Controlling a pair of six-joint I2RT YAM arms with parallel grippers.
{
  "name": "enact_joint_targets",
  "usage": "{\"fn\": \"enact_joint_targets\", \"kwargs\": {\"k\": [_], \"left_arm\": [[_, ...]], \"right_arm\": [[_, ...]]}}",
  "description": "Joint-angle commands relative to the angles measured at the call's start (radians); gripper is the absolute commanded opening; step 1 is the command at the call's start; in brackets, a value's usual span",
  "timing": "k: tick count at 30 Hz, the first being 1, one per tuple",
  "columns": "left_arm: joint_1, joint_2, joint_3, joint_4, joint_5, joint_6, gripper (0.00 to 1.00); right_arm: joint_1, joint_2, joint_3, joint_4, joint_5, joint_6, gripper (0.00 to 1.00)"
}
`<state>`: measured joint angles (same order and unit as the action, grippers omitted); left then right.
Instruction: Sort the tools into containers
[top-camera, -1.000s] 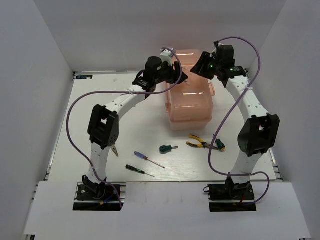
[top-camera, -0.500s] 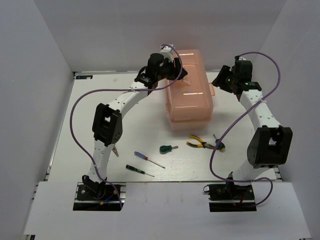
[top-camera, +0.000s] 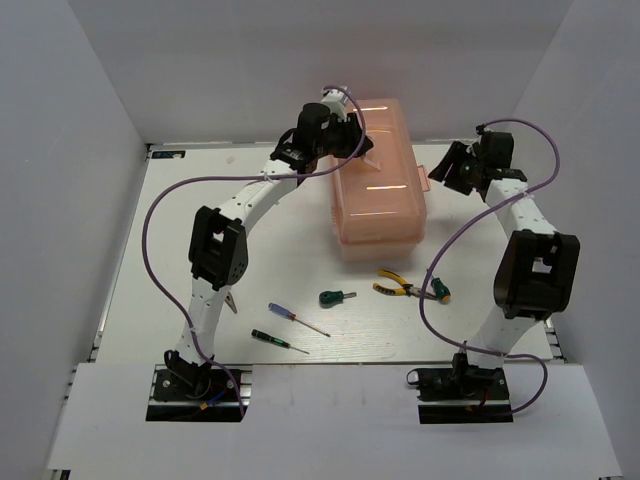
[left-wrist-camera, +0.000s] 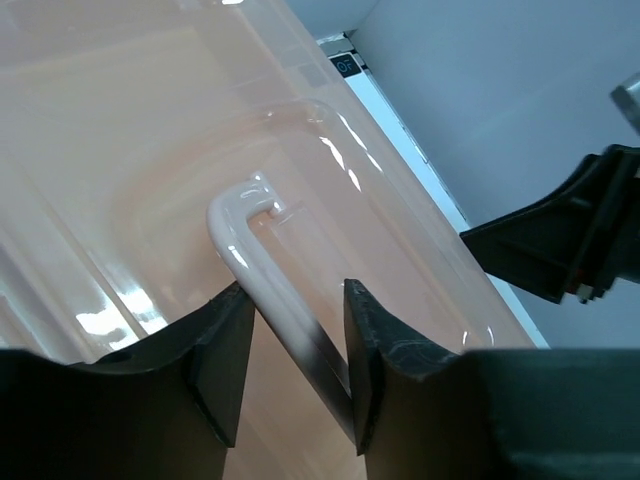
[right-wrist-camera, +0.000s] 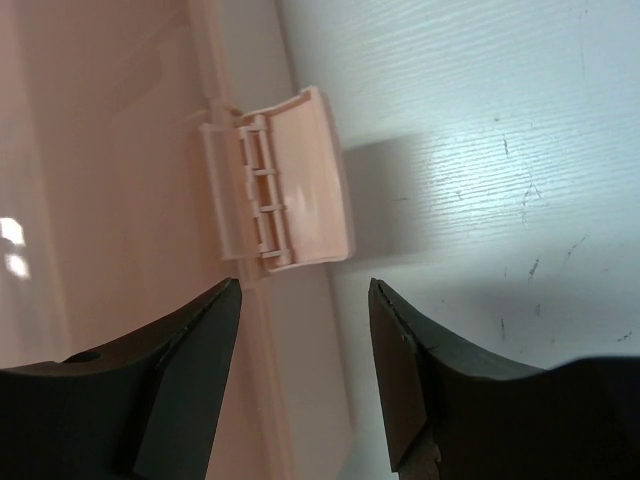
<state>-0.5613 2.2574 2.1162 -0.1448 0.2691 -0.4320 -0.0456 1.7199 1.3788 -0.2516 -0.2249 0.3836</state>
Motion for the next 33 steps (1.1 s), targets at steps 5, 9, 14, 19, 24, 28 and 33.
{"fn": "enact_joint_targets", "kwargs": {"k": [5, 9, 14, 19, 24, 28, 33], "left_arm": [[-0.005, 0.036, 0.011, -0.131, 0.022, 0.013, 0.43], [-0.005, 0.036, 0.021, -0.131, 0.045, 0.013, 0.36], [-0.005, 0.045, 0.030, -0.131, 0.055, 0.013, 0.29], [-0.005, 0.054, 0.039, -0.131, 0.064, 0.004, 0.21], [-0.005, 0.054, 0.048, -0.131, 0.064, -0.016, 0.16], [-0.005, 0.054, 0.057, -0.122, 0.064, -0.025, 0.14], [-0.005, 0.045, 0.096, -0.122, 0.042, -0.025, 0.10]], "right_arm": [[-0.034, 0.119, 0.089, 0.041, -0.089, 0.020, 0.60], [-0.048, 0.185, 0.101, 0.081, -0.160, 0.078, 0.60], [-0.062, 0.272, 0.135, 0.140, -0.303, 0.152, 0.57], [-0.063, 0.319, 0.144, 0.163, -0.332, 0.189, 0.45], [-0.074, 0.345, 0.141, 0.184, -0.383, 0.190, 0.06], [-0.088, 0.334, 0.124, 0.222, -0.386, 0.189, 0.00], [-0.096, 0.339, 0.176, 0.166, -0.329, 0.109, 0.00]]}}
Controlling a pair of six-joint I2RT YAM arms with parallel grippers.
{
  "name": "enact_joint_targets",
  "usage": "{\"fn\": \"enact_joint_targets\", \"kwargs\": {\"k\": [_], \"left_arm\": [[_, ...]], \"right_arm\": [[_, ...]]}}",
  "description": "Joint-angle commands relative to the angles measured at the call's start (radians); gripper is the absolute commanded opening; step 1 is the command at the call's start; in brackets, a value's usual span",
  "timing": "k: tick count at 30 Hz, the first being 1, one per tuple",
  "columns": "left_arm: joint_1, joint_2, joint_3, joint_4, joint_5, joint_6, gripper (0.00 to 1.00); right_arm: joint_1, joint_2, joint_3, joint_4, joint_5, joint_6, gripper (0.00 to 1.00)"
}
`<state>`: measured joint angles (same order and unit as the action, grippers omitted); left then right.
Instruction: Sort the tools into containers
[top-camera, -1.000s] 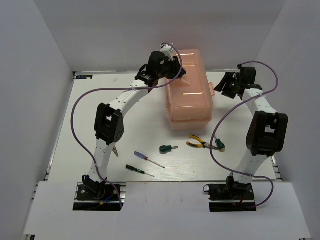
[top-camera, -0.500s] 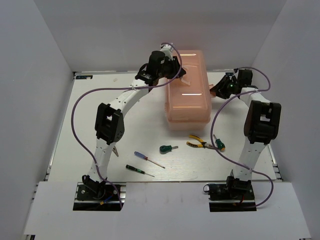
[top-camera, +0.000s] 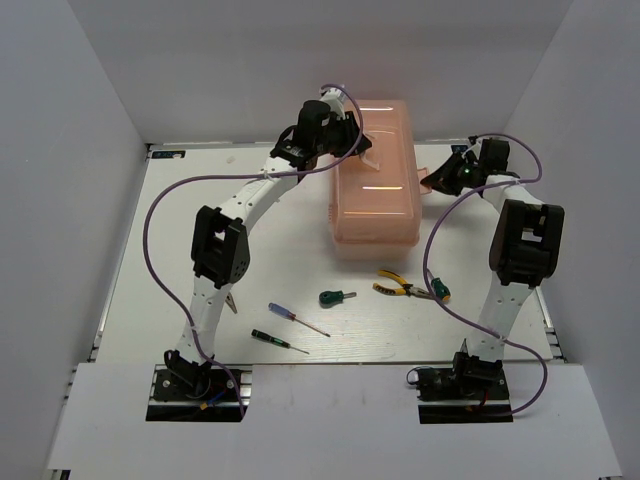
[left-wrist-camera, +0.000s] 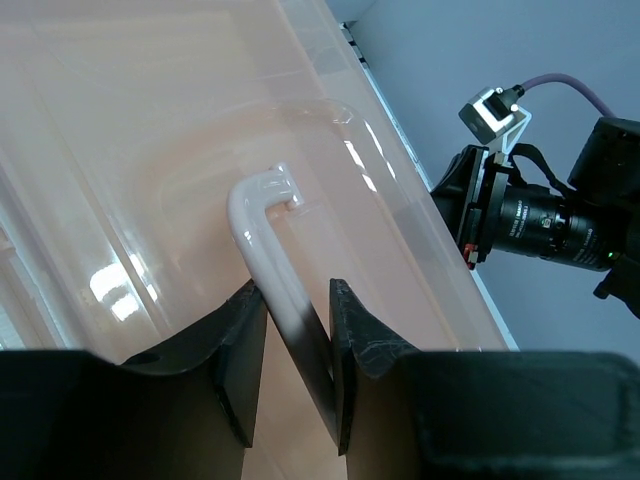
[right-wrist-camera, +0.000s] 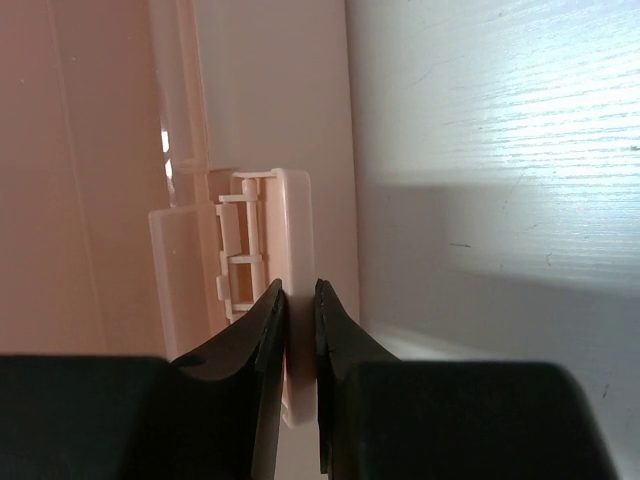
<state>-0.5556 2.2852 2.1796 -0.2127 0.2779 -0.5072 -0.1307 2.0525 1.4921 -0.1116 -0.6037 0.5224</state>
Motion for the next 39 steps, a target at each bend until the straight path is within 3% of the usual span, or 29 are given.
{"fn": "enact_joint_targets", "kwargs": {"k": [1, 11, 17, 27, 30, 32, 39], "left_arm": [[-0.010, 0.005, 0.032, -0.054, 0.021, 0.050, 0.10], [0.037, -0.118, 0.001, -0.117, -0.055, 0.101, 0.05], [0.088, -0.223, -0.089, -0.138, -0.091, 0.122, 0.00], [0.163, -0.306, -0.135, -0.189, -0.080, 0.162, 0.00], [0.199, -0.343, -0.202, -0.189, -0.080, 0.173, 0.00], [0.236, -0.409, -0.353, -0.140, -0.080, 0.184, 0.00], [0.299, -0.481, -0.524, -0.100, -0.109, 0.193, 0.00]], "right_arm": [[-0.012, 0.005, 0.077, 0.018, 0.058, -0.042, 0.00], [-0.017, 0.060, 0.203, -0.051, 0.128, -0.130, 0.00], [-0.023, 0.072, 0.212, -0.068, 0.162, -0.154, 0.00], [-0.041, 0.080, 0.217, -0.077, 0.205, -0.159, 0.00], [-0.044, 0.081, 0.217, -0.079, 0.205, -0.162, 0.00], [-0.050, 0.083, 0.217, -0.079, 0.203, -0.159, 0.00], [-0.060, 0.086, 0.212, -0.077, 0.200, -0.154, 0.00]]}}
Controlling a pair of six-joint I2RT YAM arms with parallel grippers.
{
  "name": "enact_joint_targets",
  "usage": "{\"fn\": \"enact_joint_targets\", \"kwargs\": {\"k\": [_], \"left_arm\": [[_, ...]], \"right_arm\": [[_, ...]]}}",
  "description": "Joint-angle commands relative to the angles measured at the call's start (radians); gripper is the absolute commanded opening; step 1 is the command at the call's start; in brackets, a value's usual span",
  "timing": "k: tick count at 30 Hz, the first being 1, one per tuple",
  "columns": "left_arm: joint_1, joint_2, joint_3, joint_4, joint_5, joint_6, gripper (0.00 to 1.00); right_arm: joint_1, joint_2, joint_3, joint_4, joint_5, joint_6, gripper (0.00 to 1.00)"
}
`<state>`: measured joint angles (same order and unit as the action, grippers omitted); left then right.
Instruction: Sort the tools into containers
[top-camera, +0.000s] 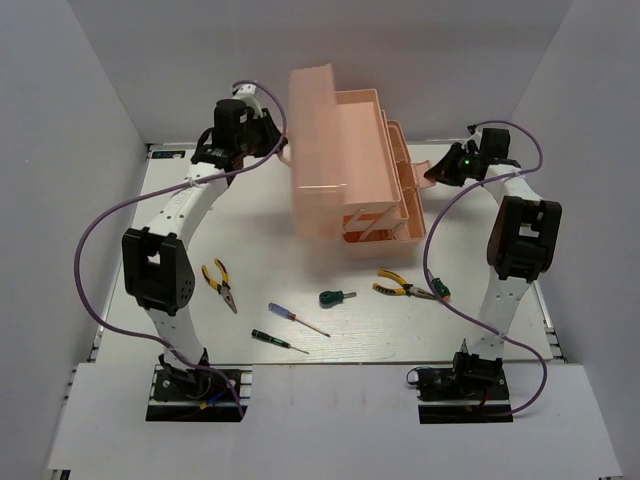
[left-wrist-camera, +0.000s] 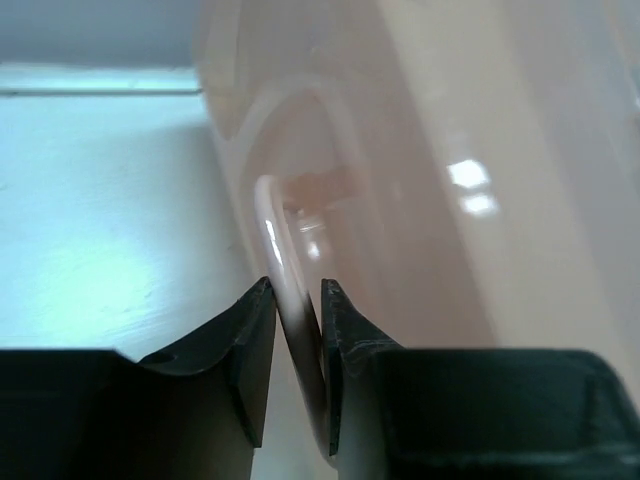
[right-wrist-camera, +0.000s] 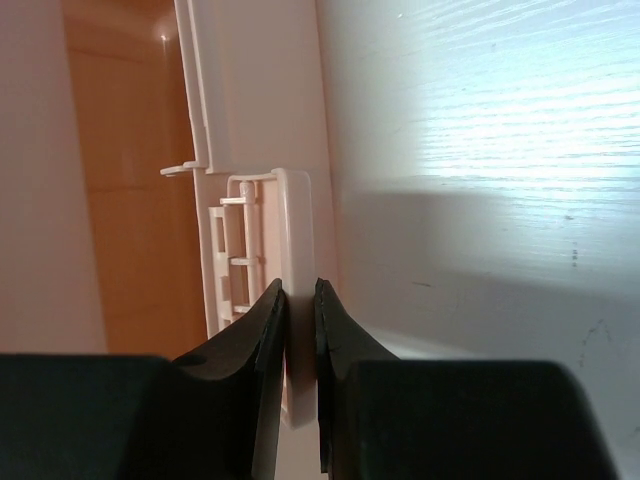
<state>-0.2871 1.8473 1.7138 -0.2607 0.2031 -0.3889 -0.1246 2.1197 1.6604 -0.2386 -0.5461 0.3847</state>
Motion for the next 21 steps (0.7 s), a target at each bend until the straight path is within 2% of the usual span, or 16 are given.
{"fn": "enact_joint_targets", "kwargs": {"k": [1, 10, 12, 13, 15, 16, 18, 21], "left_arm": [[0.046, -0.043, -0.083, -0.052, -0.034, 0.074, 0.00], [0.115, -0.053, -0.166, -0.034, -0.044, 0.074, 0.00], [0.124, -0.053, -0.178, -0.034, -0.044, 0.074, 0.10], [0.137, -0.043, -0.190, -0.034, -0.044, 0.074, 0.25], [0.150, -0.043, -0.200, -0.034, -0.053, 0.074, 0.39], [0.166, -0.034, -0.210, -0.034, -0.053, 0.074, 0.55], [0.183, -0.034, -0.221, -0.043, -0.067, 0.065, 0.62], [0.207, -0.034, -0.230, -0.043, -0.067, 0.065, 0.65]], "right_arm": [[-0.067, 0.019, 0.044, 0.051, 0.143, -0.018, 0.00], [-0.067, 0.014, 0.030, 0.050, 0.138, -0.021, 0.00], [-0.069, 0.014, 0.022, 0.053, 0.140, -0.020, 0.00], [-0.070, 0.014, 0.018, 0.053, 0.137, -0.021, 0.00], [-0.070, 0.013, 0.015, 0.053, 0.130, -0.021, 0.00], [-0.070, 0.011, 0.009, 0.055, 0.130, -0.024, 0.00], [-0.069, 0.010, -0.002, 0.056, 0.124, -0.024, 0.00], [-0.069, 0.011, -0.010, 0.065, 0.120, -0.020, 0.00]]}}
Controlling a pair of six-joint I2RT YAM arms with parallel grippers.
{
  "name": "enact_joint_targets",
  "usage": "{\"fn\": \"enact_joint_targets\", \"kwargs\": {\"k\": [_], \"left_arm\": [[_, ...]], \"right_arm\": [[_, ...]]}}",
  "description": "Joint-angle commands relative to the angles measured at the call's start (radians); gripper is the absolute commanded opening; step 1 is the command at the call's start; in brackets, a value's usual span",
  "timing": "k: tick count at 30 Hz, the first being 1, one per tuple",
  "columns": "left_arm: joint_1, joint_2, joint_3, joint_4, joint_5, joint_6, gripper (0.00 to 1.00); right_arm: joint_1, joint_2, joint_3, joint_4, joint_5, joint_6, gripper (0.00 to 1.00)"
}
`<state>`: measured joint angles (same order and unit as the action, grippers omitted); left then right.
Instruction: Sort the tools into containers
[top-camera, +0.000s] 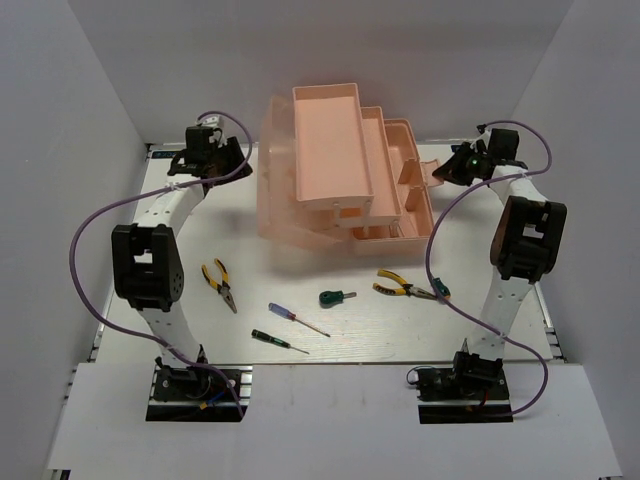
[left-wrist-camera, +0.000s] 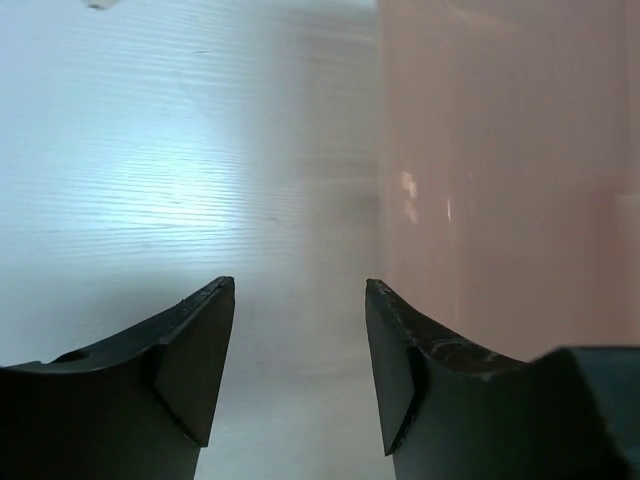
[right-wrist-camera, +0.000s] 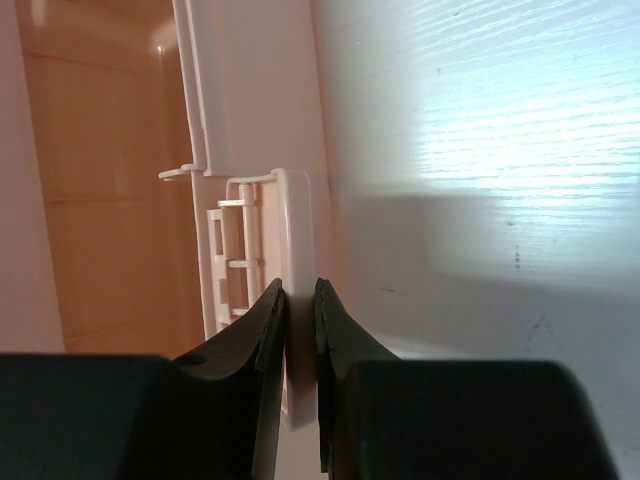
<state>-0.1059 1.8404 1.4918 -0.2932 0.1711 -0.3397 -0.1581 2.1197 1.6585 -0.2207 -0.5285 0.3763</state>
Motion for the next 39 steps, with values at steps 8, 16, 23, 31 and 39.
{"fn": "enact_joint_targets", "kwargs": {"k": [8, 16, 23, 31, 39], "left_arm": [[0.084, -0.056, -0.050, 0.000, 0.013, 0.007, 0.67], [0.094, -0.200, -0.123, 0.025, 0.013, -0.045, 0.79], [0.072, -0.483, -0.312, 0.080, 0.077, -0.076, 0.83], [0.026, -0.626, -0.554, 0.151, 0.421, 0.007, 0.12], [-0.100, -0.675, -0.705, 0.137, 0.513, 0.155, 0.38]], "right_arm": [[-0.037, 0.013, -0.026, 0.055, 0.093, -0.011, 0.00], [-0.037, -0.018, -0.031, 0.040, 0.055, -0.063, 0.67], [-0.047, -0.142, -0.069, -0.026, 0.082, -0.183, 0.90], [-0.077, -0.571, -0.443, -0.086, -0.083, -0.701, 0.56], [-0.054, -0.897, -0.781, -0.355, -0.119, -0.990, 0.00]]}}
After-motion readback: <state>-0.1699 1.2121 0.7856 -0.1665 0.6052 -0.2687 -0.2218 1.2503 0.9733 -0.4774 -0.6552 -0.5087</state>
